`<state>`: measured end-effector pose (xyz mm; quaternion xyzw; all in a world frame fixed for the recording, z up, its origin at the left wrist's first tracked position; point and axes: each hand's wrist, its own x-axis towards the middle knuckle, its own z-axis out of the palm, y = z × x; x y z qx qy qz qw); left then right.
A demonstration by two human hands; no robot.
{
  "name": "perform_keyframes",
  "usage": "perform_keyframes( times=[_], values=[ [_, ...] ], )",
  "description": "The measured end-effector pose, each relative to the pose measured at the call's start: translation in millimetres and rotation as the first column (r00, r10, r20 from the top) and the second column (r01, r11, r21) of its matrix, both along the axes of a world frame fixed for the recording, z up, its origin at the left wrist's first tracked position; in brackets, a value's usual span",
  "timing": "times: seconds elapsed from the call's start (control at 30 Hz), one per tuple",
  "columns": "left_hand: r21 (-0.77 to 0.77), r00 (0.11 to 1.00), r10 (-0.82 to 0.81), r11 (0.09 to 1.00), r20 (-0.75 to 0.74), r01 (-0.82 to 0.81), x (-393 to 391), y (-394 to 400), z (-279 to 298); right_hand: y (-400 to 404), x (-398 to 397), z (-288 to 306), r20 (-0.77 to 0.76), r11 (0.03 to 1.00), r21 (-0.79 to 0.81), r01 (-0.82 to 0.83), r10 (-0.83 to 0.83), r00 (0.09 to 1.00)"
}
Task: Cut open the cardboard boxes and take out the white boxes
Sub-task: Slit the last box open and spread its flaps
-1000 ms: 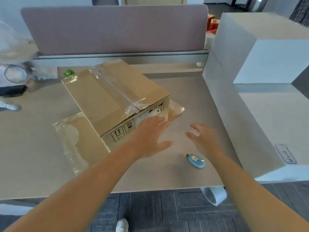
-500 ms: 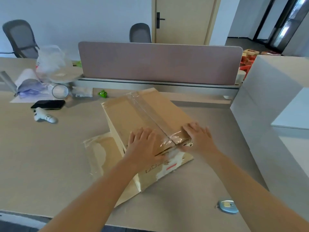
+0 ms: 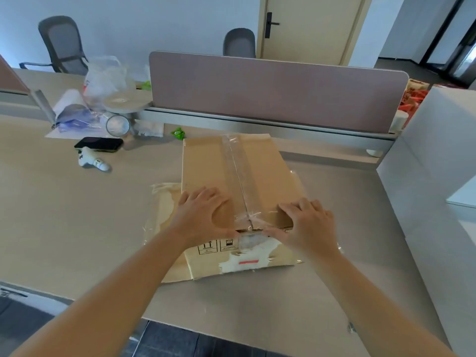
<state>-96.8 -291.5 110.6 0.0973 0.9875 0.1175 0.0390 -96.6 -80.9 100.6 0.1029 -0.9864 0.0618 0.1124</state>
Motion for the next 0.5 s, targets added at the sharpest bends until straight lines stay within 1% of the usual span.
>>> perform_keyframes(
  times=[0.03,0.07,0.17,0.27,0.33,0.4,0.43,0.5],
  values=[
    [0.018,1.000,0.014,1.000,-0.013,-0.014,1.1,-3.9,-0.3,-1.4,0.9,-1.8,0.056,1.000,-0.015,0.002,-0.001,0.998],
    [0.046,0.999,0.031,0.999,-0.033,-0.029,2.3,-7.2,-0.2,-2.8,1.3,-1.9,0.076,0.999,-0.047,0.007,-0.004,0.997],
    [0.189,0.993,0.078,0.980,-0.088,-0.060,7.2,-15.7,0.1,-12.2,2.3,1.3,0.079,0.991,-0.131,0.029,-0.019,0.997],
    [0.298,0.978,0.139,0.950,-0.154,-0.088,10.3,-19.7,-0.8,-23.5,2.0,1.7,0.092,0.987,-0.147,0.058,-0.045,0.995],
    [0.434,0.959,0.205,0.895,-0.195,-0.104,9.5,-24.1,-2.5,-27.1,1.9,3.3,0.058,0.975,-0.203,0.087,-0.077,0.995],
    [0.601,0.941,0.283,0.790,-0.187,-0.119,7.3,-29.9,-1.3,-29.4,-1.2,5.6,0.034,0.944,-0.317,0.091,-0.085,0.996],
    [0.627,0.944,0.289,0.768,-0.158,-0.130,6.0,-33.6,-0.5,-31.0,-1.9,6.8,0.022,0.931,-0.355,0.083,-0.080,0.997],
    [0.567,0.970,0.214,0.816,-0.115,-0.113,4.7,-39.2,3.2,-33.5,-1.6,10.5,0.011,0.937,-0.340,0.073,-0.074,0.997]
  ],
)
